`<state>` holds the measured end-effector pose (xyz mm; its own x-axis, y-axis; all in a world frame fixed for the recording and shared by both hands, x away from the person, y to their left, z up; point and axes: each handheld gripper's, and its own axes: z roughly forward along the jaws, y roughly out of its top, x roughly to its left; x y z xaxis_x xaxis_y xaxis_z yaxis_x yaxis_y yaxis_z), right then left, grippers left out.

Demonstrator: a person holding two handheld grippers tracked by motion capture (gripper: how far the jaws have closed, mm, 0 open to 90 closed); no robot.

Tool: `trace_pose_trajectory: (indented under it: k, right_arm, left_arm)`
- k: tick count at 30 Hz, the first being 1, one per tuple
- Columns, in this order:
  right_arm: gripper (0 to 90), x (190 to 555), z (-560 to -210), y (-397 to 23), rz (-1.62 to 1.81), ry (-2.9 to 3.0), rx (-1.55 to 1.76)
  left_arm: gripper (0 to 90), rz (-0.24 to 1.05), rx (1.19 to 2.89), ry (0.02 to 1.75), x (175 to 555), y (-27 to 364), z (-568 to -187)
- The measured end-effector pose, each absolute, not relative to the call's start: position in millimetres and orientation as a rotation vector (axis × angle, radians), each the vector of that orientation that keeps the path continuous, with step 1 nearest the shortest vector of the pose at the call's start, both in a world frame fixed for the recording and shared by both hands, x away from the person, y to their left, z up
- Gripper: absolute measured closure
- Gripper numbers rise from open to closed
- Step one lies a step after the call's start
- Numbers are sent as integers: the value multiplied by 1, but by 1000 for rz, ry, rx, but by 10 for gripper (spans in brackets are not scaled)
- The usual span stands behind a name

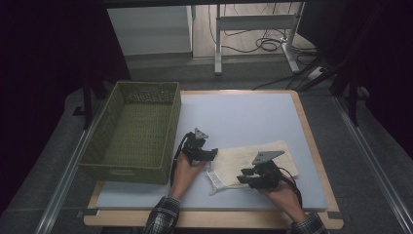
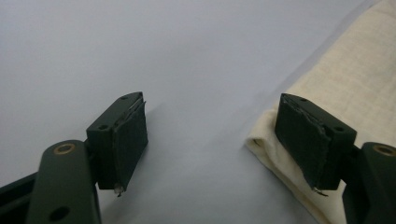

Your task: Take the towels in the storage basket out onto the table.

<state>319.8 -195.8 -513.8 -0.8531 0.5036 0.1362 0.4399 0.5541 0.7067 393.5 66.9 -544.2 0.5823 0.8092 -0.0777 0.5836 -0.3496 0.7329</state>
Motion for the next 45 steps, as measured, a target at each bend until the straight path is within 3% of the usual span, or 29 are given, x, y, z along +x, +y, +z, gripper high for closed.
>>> trace_pose_trajectory:
  k: [12,23,34,41,43,44,45]
  right_arm:
    - [637,305,-515,-144,1207,2790,664]
    - [559,297,-528,-116,1126,2796,588]
    - [813,293,-528,-113,1047,2717,590]
    - [820,298,-529,-117,1094,2738,638]
    - [820,298,-529,-118,1100,2740,647]
    - [820,299,-529,-118,1100,2743,650]
    - [820,299,-529,-118,1100,2744,652]
  left_arm:
    - [253,388,2070,1102,394,67,-544]
    - [254,387,2069,1103,394,67,-544]
    - [284,395,2068,1099,393,67,-544]
    - [591,335,2064,1038,390,66,-542]
    - [720,271,2055,1014,389,65,-542]
    - [835,244,2055,1002,389,64,-542]
    - [862,245,2051,1008,389,63,-542]
